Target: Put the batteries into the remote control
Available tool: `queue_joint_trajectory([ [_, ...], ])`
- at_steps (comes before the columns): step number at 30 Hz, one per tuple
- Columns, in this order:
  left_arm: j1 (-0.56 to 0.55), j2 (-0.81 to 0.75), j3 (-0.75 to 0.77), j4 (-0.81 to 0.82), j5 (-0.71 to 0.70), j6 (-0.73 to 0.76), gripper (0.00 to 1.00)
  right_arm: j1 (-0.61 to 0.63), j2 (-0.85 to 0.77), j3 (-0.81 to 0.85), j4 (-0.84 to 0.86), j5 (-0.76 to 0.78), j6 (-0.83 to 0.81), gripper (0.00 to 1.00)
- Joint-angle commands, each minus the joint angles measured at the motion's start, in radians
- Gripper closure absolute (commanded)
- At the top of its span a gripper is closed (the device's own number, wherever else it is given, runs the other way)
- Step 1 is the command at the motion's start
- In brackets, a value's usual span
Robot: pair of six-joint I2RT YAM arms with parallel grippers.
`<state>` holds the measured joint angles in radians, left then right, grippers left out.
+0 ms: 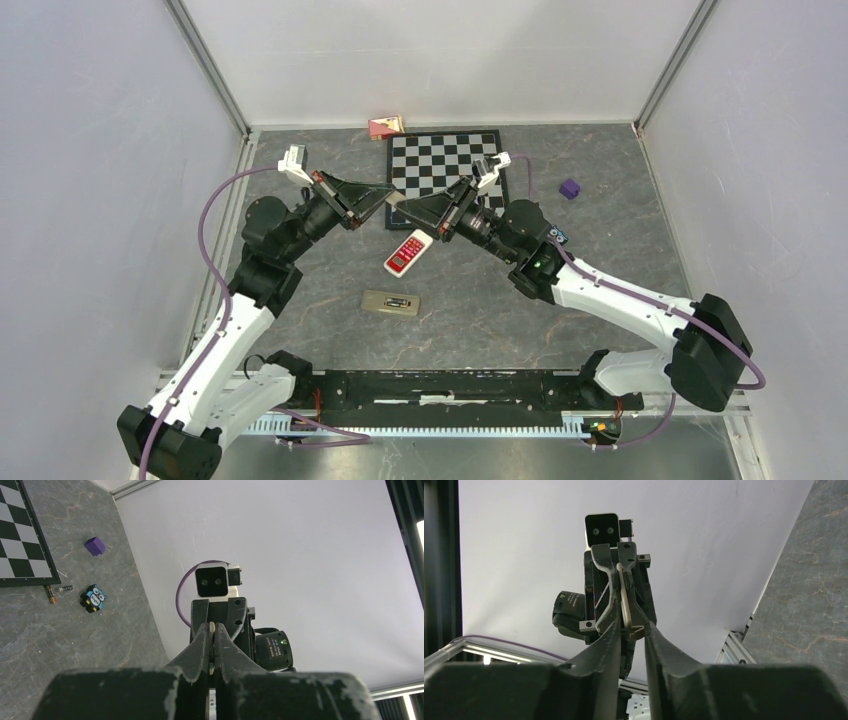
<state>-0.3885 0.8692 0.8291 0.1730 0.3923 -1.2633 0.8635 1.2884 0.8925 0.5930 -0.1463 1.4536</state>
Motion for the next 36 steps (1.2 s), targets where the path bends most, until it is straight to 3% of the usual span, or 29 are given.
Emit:
queue_joint_trajectory([
  [1,-0.001,-0.015,0.002,0.052,-0.015,0.018,0.98,0.004,0.005,0.004,0.066,0.001,0.019,0.76],
  [4,-0.001,-0.020,-0.006,0.052,-0.012,0.018,0.94,0.005,-0.001,-0.009,0.067,0.015,0.015,0.86],
  [7,0.000,-0.035,-0.023,0.035,-0.014,0.032,0.61,0.006,-0.004,-0.010,0.058,0.016,-0.020,0.96],
  [10,-0.001,-0.058,-0.015,-0.076,-0.035,0.103,0.22,-0.010,-0.014,-0.027,0.012,-0.018,-0.086,1.00],
  [13,0.001,-0.073,0.017,-0.295,-0.076,0.235,0.02,-0.039,-0.032,-0.066,-0.062,-0.070,-0.165,1.00],
  [21,0.043,-0.088,0.001,-0.710,-0.189,0.412,0.00,-0.096,0.032,-0.111,-0.260,-0.263,-0.425,1.00],
  [29,0.183,-0.069,-0.175,-0.791,-0.072,0.426,0.00,-0.046,0.234,-0.145,-0.243,-0.423,-0.471,1.00],
  [36,0.192,-0.042,-0.255,-0.813,-0.110,0.454,0.02,0.003,0.356,-0.164,-0.158,-0.364,-0.366,1.00],
])
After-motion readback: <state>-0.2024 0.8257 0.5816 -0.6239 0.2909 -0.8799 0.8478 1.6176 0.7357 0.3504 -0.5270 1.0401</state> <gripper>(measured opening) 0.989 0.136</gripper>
